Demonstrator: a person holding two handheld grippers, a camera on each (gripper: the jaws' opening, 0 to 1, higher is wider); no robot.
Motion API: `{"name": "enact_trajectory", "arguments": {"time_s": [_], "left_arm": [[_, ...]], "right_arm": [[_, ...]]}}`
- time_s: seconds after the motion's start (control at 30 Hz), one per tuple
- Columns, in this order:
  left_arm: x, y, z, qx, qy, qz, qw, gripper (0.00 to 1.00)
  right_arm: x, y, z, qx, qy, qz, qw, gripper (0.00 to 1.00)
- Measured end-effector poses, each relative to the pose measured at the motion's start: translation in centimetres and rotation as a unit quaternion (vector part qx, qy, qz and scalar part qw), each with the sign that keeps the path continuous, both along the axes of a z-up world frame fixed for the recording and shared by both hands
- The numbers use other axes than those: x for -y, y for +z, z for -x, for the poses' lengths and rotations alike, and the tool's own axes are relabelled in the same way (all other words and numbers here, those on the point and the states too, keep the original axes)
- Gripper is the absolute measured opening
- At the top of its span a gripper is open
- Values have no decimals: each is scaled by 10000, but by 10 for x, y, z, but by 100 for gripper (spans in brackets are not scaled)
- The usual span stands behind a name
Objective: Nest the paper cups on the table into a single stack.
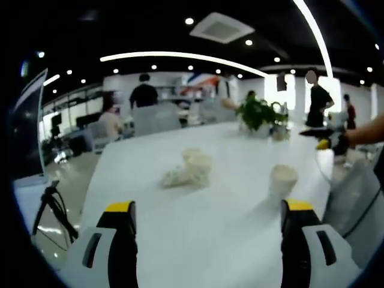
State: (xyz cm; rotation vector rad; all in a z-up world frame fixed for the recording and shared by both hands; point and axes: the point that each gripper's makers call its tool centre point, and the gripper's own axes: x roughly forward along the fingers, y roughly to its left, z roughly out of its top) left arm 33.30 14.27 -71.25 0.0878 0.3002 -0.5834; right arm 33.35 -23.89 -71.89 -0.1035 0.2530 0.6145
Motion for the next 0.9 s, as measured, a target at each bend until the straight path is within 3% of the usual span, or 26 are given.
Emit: {"name": "enact_trajectory", "arguments": {"time_s": [0.23, 0.37, 0.5, 0.9], "left_arm": [[8, 0, -2, 16, 5, 58, 10000, 98], [6, -10, -4, -168, 69, -107, 9998, 98], [7, -12, -8, -236, 91, 36, 9997, 98], [25, -17, -34, -306, 80, 96, 9995, 98]], "right_arm": [[-2, 0, 1, 10, -40, -99, 9999, 100], [-1, -1, 1, -2, -78, -177, 9998, 100], [-1, -5, 3, -52, -72, -172, 9998, 100], [-10, -14, 6, -136, -2, -275, 9995, 100]]}}
